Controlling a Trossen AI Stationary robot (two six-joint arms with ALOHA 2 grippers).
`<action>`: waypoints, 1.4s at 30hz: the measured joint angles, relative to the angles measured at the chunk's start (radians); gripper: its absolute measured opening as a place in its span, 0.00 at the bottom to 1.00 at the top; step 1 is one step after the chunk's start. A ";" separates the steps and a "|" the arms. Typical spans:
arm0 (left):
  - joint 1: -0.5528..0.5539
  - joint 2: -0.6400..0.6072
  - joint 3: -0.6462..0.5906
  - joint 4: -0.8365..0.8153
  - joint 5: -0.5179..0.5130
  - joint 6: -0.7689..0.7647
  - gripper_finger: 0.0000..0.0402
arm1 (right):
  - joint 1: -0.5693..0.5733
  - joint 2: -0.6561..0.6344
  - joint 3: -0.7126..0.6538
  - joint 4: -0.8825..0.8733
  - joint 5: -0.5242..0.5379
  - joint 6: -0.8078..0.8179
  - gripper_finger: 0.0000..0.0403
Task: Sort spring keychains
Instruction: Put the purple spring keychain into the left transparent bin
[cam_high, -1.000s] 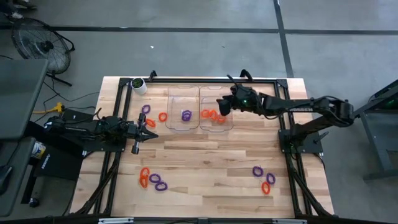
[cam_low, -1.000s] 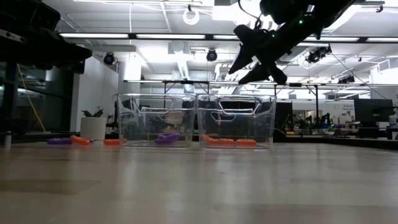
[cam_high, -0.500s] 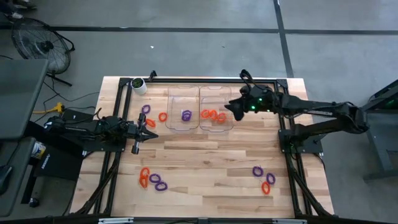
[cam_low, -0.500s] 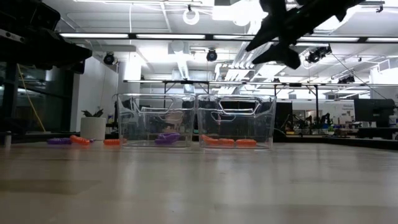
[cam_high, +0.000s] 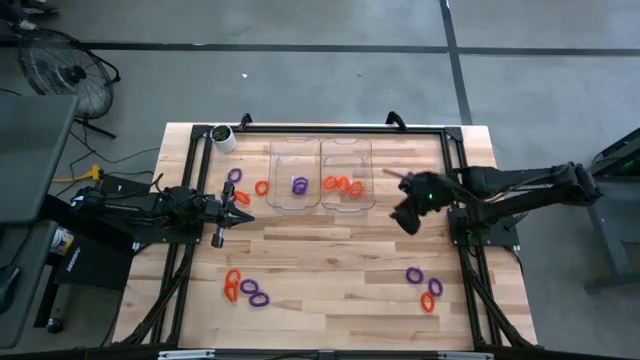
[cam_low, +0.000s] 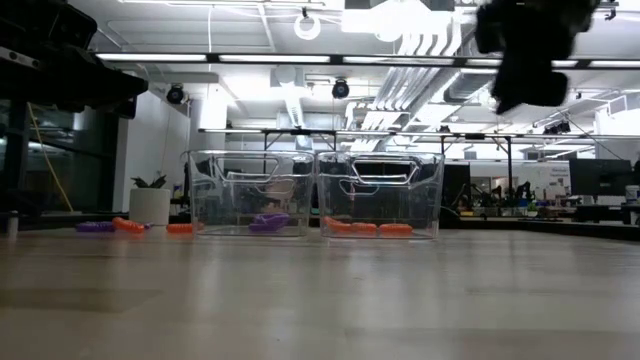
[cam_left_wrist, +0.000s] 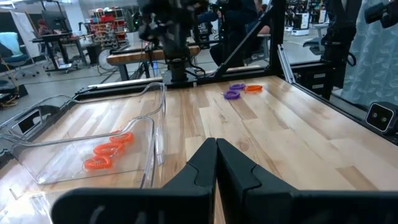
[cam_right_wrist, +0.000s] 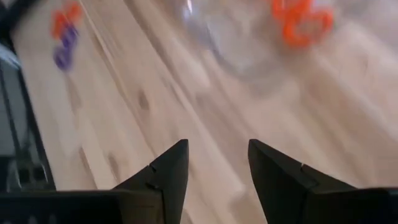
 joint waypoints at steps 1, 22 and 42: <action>0.000 0.000 0.000 0.000 0.000 0.000 0.00 | 0.023 0.004 0.000 -0.035 0.001 0.027 0.40; 0.000 0.000 0.000 0.000 0.000 0.000 0.00 | 0.371 0.248 0.000 -0.272 -0.128 0.275 0.40; 0.000 0.000 0.000 0.000 0.000 0.000 0.00 | 0.609 0.477 -0.001 -0.129 -0.021 0.151 0.57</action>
